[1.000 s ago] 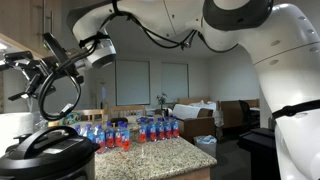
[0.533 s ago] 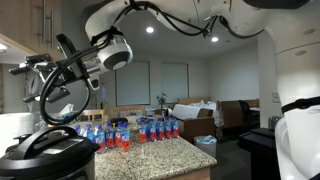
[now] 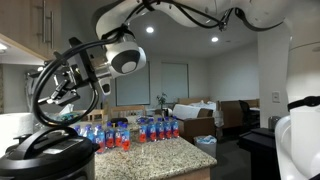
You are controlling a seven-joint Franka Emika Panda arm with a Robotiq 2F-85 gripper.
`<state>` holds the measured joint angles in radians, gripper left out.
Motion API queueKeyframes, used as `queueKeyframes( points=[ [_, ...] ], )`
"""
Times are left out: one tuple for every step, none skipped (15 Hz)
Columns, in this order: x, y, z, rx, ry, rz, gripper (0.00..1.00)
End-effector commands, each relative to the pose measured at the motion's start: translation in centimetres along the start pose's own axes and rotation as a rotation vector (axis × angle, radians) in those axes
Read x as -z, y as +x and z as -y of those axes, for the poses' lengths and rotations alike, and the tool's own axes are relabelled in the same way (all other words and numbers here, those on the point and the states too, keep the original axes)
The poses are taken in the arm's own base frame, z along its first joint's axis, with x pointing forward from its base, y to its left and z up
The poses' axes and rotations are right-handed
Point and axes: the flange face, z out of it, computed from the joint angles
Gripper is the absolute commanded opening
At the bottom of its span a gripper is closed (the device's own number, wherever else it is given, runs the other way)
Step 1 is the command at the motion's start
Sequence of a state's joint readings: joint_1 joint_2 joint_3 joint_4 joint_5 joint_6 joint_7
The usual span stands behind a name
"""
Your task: Uncover the cooker and put the lid on the counter
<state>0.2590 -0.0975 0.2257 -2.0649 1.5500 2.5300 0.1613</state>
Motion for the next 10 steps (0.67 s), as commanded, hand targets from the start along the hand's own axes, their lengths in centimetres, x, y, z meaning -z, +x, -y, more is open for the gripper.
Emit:
queueKeyframes(
  points=[
    [1.0,-0.2,-1.2,-0.04,0.033,-0.068,1.0],
    [1.1,-0.1,-1.4,-0.056,0.035,-0.083,1.0],
    [1.1,-0.1,-1.6,-0.066,0.032,-0.089,1.0],
    [1.1,-0.1,-1.8,-0.076,0.024,-0.093,1.0],
    [1.0,-0.2,-2.0,-0.085,0.017,-0.091,1.0],
    [1.0,-0.2,-2.2,-0.094,0.009,-0.087,1.0],
    [0.9,-0.2,-2.4,-0.104,0.005,-0.084,1.0],
    [0.9,-0.3,-2.6,-0.118,0.002,-0.084,1.0],
    [0.9,-0.3,-2.8,-0.13,-0.001,-0.089,1.0],
    [0.8,-0.3,-2.9,-0.146,-0.001,-0.099,1.0]
  ],
)
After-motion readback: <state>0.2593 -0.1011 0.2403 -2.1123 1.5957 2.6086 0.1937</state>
